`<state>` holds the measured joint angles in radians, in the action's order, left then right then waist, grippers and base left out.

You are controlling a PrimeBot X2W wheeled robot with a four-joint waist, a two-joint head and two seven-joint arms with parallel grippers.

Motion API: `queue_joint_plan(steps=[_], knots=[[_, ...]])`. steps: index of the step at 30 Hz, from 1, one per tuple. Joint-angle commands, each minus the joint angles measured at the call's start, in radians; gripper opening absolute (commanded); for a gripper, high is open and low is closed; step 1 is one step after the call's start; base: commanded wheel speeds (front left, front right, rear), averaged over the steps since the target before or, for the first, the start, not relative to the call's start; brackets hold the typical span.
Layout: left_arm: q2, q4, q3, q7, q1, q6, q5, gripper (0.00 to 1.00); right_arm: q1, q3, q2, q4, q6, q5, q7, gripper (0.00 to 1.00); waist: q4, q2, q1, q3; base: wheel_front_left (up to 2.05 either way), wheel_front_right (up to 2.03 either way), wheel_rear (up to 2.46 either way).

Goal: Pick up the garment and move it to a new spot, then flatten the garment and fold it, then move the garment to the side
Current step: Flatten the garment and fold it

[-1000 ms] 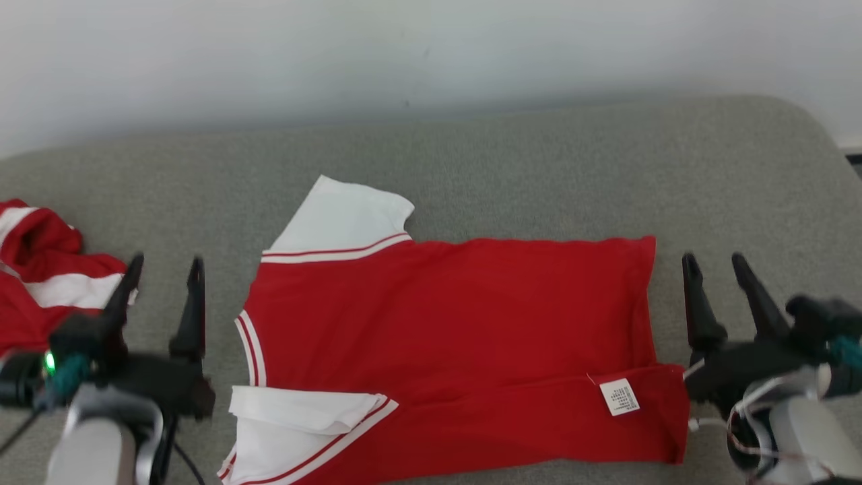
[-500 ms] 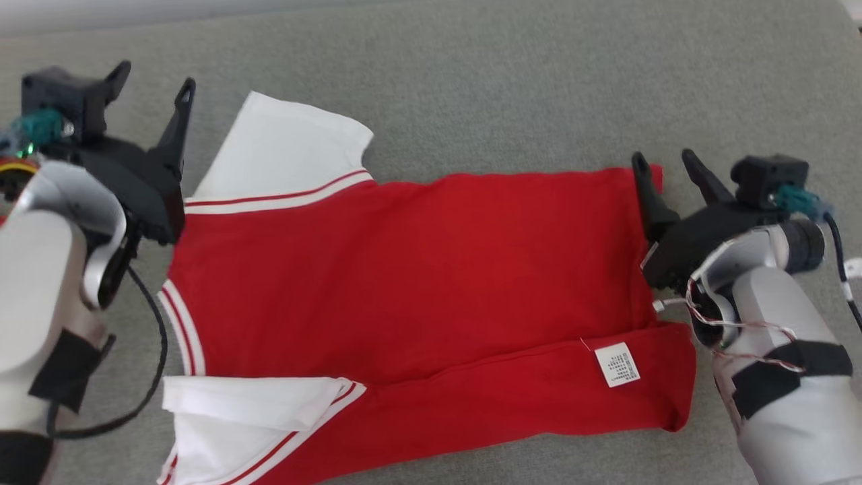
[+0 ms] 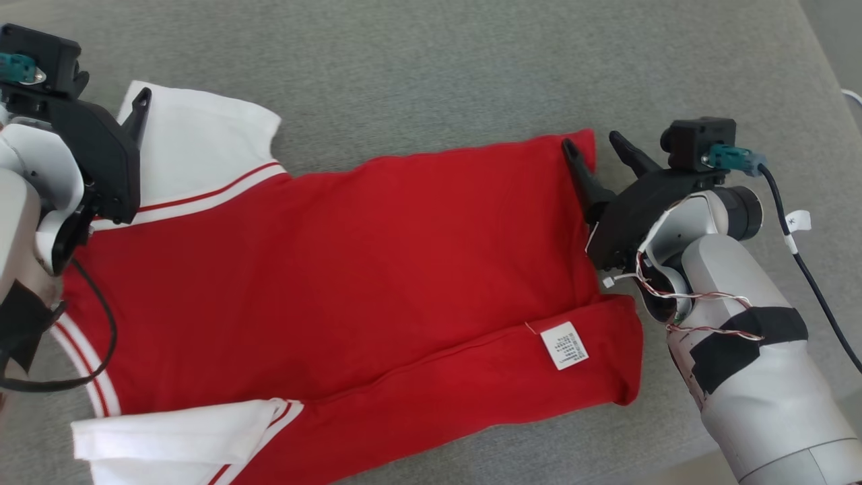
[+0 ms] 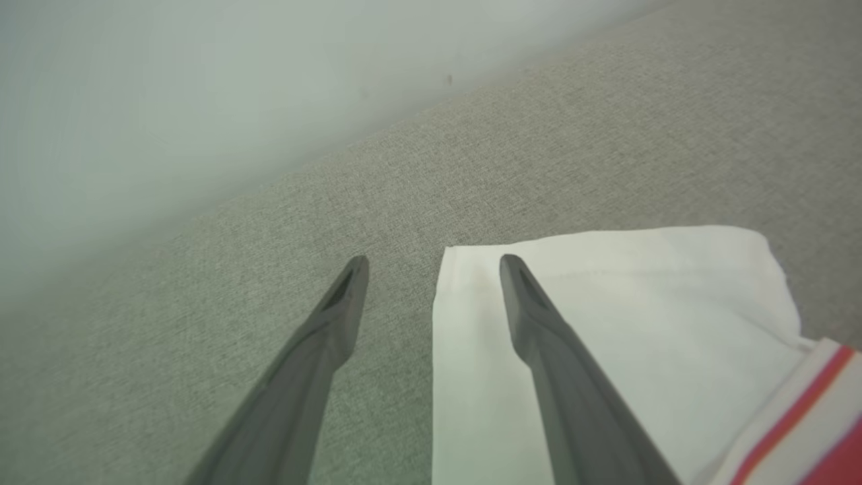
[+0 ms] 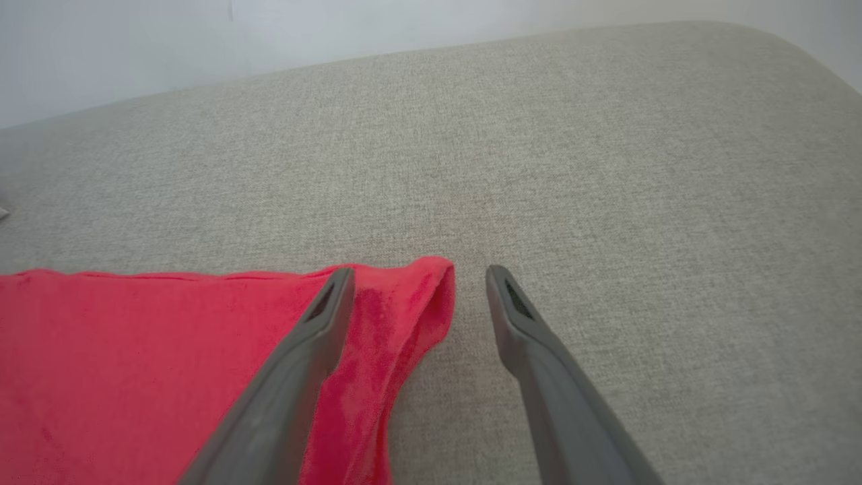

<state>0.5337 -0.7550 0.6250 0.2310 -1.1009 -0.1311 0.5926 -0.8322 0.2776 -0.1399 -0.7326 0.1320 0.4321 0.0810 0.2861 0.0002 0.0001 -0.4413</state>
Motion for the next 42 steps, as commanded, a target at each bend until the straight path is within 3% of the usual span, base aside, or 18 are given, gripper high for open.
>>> queue_joint_plan(steps=[1,15,16,17,18,19,24,32,42], knots=[[0.007,-0.013,0.013,0.006,-0.016,0.002,0.011,1.0,-0.012,0.008,0.004,-0.005,-0.003,0.009,0.006,1.0,0.021,-0.0002,-0.0001,-0.012,0.0,0.0,0.0],[-0.004,-0.103,0.138,0.024,-0.088,0.002,0.103,1.0,-0.069,0.06,0.025,-0.042,-0.003,0.071,0.022,1.0,0.022,-0.0002,-0.0001,-0.044,0.0,0.0,0.0],[-0.003,-0.11,0.145,0.022,-0.091,0.002,0.11,0.73,-0.071,0.061,0.025,-0.047,-0.003,0.071,0.021,0.93,0.023,-0.0002,-0.0001,-0.046,0.0,0.0,0.0],[-0.003,-0.118,0.152,0.023,-0.093,0.002,0.114,0.29,-0.075,0.063,0.025,-0.051,-0.003,0.073,0.019,0.48,0.022,-0.0002,-0.0001,-0.047,0.0,0.0,0.0],[-0.004,-0.124,0.156,0.02,-0.094,0.002,0.121,0.05,-0.08,0.062,0.026,-0.056,-0.003,0.075,0.015,0.36,0.022,-0.0002,-0.0001,-0.048,0.0,0.0,0.0],[-0.005,-0.133,0.154,0.014,-0.097,0.002,0.129,0.0,-0.086,0.06,0.026,-0.06,-0.003,0.076,0.008,0.0,0.02,-0.0002,-0.0001,-0.049,0.0,0.0,0.0],[-0.017,-0.15,0.162,-0.031,-0.098,0.002,0.149,0.0,-0.1,0.058,0.007,-0.093,-0.003,0.049,-0.031,0.0,0.001,-0.0002,-0.0001,-0.044,0.0,0.0,0.0],[-0.055,-0.12,0.157,-0.203,-0.069,0.002,0.205,0.0,-0.071,0.054,-0.026,-0.13,-0.003,0.051,-0.142,0.0,-0.07,-0.0002,-0.0001,0.029,0.0,0.0,0.0],[-0.053,0.005,0.147,-0.42,0.109,0.008,0.257,0.0,0.08,0.103,-0.11,-0.097,-0.003,0.122,-0.261,0.0,-0.165,-0.0002,-0.0001,0.144,0.0,0.0,0.0]])
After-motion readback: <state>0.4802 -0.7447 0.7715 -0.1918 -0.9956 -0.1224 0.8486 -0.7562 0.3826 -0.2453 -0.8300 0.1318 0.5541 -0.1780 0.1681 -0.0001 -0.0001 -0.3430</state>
